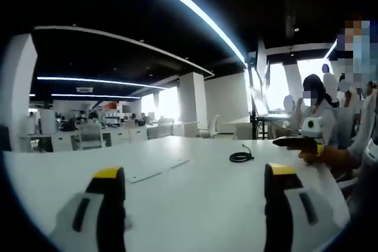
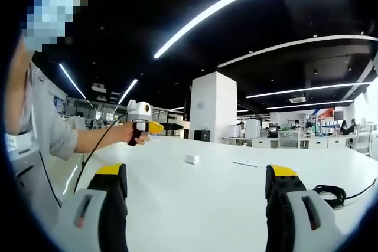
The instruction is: Plug the desk Type‑C cable into the charger adapter.
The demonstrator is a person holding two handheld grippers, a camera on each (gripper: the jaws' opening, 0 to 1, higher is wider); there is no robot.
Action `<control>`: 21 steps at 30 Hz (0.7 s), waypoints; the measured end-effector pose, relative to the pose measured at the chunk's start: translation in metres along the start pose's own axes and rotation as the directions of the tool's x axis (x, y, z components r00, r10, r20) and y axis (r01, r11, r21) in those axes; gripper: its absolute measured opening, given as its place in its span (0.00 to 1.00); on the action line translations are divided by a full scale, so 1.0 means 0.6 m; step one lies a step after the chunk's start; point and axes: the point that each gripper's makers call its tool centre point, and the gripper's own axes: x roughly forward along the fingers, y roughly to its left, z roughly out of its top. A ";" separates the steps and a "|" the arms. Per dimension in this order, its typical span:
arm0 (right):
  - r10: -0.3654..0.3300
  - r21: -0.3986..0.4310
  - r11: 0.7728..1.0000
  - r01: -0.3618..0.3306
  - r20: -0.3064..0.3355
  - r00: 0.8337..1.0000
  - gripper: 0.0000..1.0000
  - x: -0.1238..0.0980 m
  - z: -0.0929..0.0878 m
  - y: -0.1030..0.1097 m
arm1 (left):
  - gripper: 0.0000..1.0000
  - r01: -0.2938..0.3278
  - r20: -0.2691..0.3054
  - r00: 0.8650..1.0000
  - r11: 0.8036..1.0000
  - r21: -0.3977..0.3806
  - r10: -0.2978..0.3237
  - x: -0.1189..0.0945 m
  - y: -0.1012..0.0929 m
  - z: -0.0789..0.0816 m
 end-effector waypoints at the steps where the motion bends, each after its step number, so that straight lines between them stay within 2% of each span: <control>1: 0.000 -0.001 1.000 0.000 -0.001 1.000 1.00 0.000 0.000 0.000 | 1.00 -0.004 -0.007 1.000 1.000 0.007 0.004 0.002 0.004 -0.002; 7: 0.001 -0.020 1.000 -0.001 -0.016 1.000 1.00 0.002 -0.006 0.004 | 0.99 -0.023 -0.062 0.998 0.998 0.052 0.026 0.015 0.029 -0.017; 21: 0.001 -0.074 0.997 -0.005 -0.050 0.999 1.00 0.006 -0.018 0.011 | 0.99 -0.037 -0.119 0.992 0.997 0.074 0.045 0.040 0.073 -0.046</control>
